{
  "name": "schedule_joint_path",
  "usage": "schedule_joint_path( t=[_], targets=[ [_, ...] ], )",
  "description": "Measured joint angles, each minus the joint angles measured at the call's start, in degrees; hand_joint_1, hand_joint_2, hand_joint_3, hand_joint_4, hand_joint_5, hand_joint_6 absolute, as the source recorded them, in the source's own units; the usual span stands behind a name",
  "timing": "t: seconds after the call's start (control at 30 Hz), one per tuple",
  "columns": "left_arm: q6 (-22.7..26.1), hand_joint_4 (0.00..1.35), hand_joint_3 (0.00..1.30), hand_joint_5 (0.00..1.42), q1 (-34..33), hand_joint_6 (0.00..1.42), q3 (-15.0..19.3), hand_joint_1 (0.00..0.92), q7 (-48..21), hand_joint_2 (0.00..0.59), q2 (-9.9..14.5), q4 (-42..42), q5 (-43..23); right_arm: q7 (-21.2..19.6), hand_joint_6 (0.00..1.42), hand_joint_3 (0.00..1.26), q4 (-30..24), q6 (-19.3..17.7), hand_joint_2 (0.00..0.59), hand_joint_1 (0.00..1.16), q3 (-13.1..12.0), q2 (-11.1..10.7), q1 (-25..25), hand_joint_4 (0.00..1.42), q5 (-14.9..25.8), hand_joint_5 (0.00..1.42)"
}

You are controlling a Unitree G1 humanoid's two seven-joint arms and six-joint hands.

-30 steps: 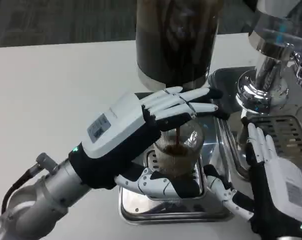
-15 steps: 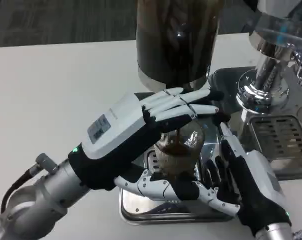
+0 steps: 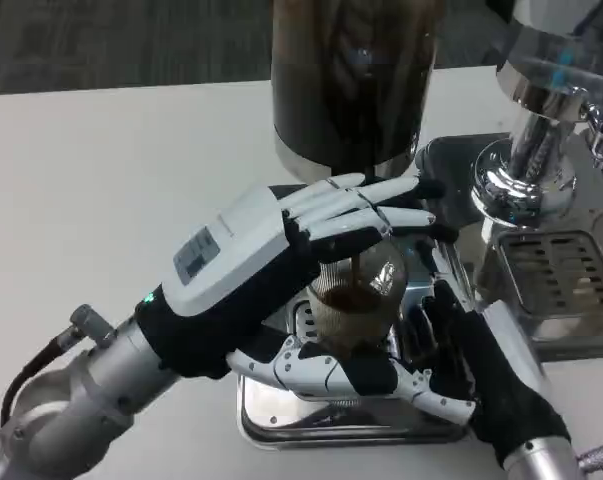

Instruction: Grasp the cup under the faucet to collect the drink, then remove the cup.

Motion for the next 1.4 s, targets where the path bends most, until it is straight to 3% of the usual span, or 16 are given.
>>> schedule_joint_path(
  t=[1.07,1.23,1.4],
  targets=[
    [2.46,0.12,0.3,0.25,0.8,0.17,-0.5,0.0,-0.07,0.161,0.44,-1.93,-1.56,3.09,0.06,0.0,4.22,-2.12,0.178,0.58,0.44,1.85,-4.66,0.0,0.43,0.0],
    [2.74,0.08,0.26,0.21,1.62,0.14,0.95,0.0,0.48,0.169,0.4,-3.05,-1.04,3.09,0.08,0.0,4.59,-2.56,0.187,0.59,0.38,2.05,-4.79,0.0,0.51,0.0],
    [2.34,0.07,0.23,0.2,2.34,0.14,6.39,0.0,4.76,0.175,-0.46,-3.84,-0.36,3.0,0.09,0.0,4.84,-3.18,0.188,0.59,0.23,2.18,-4.78,0.0,0.59,0.0]
  ],
)
